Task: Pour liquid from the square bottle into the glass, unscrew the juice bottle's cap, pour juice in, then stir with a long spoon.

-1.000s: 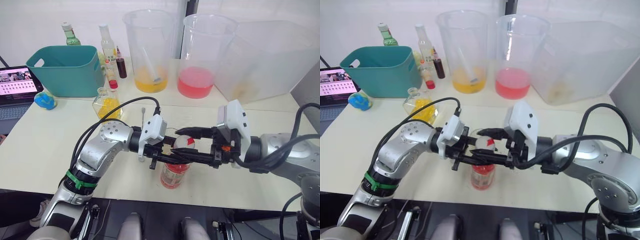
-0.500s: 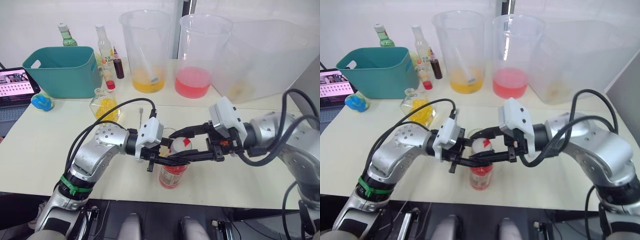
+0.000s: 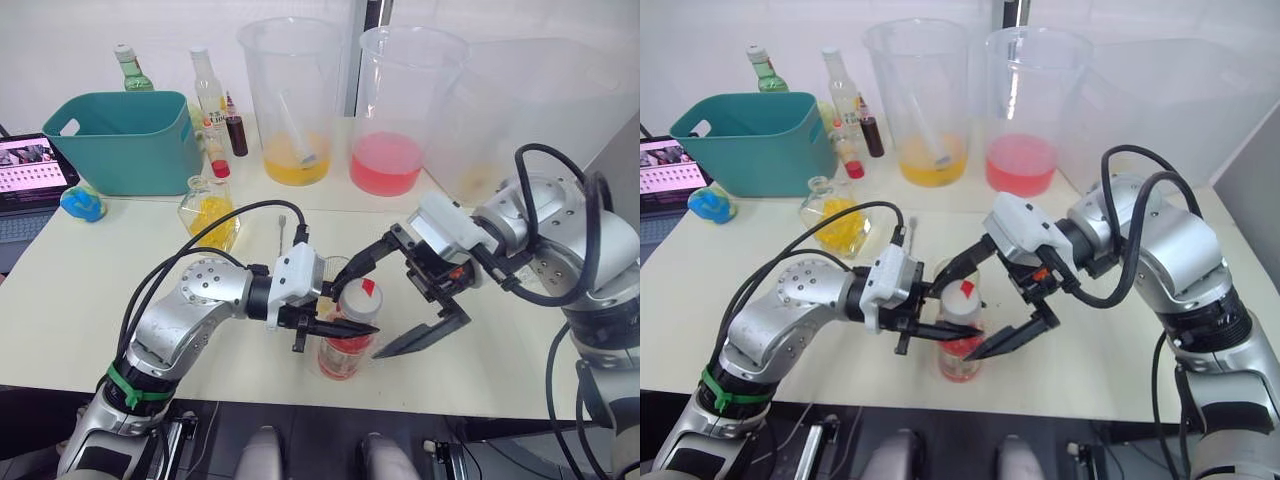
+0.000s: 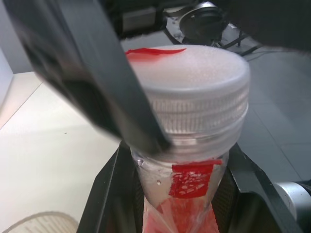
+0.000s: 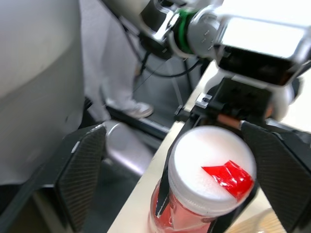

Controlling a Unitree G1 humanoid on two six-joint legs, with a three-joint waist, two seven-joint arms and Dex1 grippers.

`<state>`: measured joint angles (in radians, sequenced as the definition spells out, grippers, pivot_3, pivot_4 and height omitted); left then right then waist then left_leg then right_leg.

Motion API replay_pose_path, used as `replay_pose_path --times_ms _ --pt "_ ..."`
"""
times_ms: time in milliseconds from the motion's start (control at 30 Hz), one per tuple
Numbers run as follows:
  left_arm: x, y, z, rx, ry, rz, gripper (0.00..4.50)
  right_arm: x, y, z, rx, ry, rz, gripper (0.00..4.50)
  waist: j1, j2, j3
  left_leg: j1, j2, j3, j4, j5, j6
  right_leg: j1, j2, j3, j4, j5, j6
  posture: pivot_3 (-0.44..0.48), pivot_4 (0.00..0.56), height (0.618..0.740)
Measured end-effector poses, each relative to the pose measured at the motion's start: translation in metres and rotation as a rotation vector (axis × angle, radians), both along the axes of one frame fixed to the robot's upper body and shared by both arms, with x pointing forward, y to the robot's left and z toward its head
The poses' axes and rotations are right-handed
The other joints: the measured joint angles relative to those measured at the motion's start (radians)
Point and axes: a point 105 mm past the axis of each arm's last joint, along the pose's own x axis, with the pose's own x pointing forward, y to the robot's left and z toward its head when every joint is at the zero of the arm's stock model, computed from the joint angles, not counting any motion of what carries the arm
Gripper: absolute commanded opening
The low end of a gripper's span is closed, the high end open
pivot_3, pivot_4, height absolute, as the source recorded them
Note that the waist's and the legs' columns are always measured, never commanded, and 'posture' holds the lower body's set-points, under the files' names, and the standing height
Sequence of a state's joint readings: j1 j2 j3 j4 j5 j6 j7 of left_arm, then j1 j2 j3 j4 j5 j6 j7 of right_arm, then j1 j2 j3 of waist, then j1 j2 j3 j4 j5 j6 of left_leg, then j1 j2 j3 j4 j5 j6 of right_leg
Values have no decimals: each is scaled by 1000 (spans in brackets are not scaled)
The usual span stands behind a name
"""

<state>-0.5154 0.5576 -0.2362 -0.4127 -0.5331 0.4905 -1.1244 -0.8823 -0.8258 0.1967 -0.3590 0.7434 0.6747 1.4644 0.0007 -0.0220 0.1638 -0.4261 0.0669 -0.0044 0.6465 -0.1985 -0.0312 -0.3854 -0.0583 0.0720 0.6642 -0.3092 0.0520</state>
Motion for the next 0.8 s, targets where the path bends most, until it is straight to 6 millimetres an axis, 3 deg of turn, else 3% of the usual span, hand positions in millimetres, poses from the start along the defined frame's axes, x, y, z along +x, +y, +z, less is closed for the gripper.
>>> replay_pose_path --times_ms 167,400,667,800 --pt "4 -1 1 -2 15 -2 1266 -13 -9 6 58 -19 -162 4472 2 0 0 0 0 0 -1 0 0 0 0 0 0 0 0 0 150 728" --pt "7 -5 0 -13 28 -40 1266 -5 -13 0 175 -44 -515 4472 8 0 0 0 0 0 0 0 0 1 0 0 0 0 0 0 150 728" --pt "11 -6 -1 -21 23 -88 1266 -5 -6 -10 274 36 -674 4472 11 0 0 0 -1 0 0 0 0 1 -1 1 -1 0 0 0 150 728" --pt "12 -6 -2 -24 16 -100 1266 -6 -4 -9 296 62 -689 3334 11 0 0 0 -1 0 0 0 0 2 -1 0 -1 0 0 0 150 728"
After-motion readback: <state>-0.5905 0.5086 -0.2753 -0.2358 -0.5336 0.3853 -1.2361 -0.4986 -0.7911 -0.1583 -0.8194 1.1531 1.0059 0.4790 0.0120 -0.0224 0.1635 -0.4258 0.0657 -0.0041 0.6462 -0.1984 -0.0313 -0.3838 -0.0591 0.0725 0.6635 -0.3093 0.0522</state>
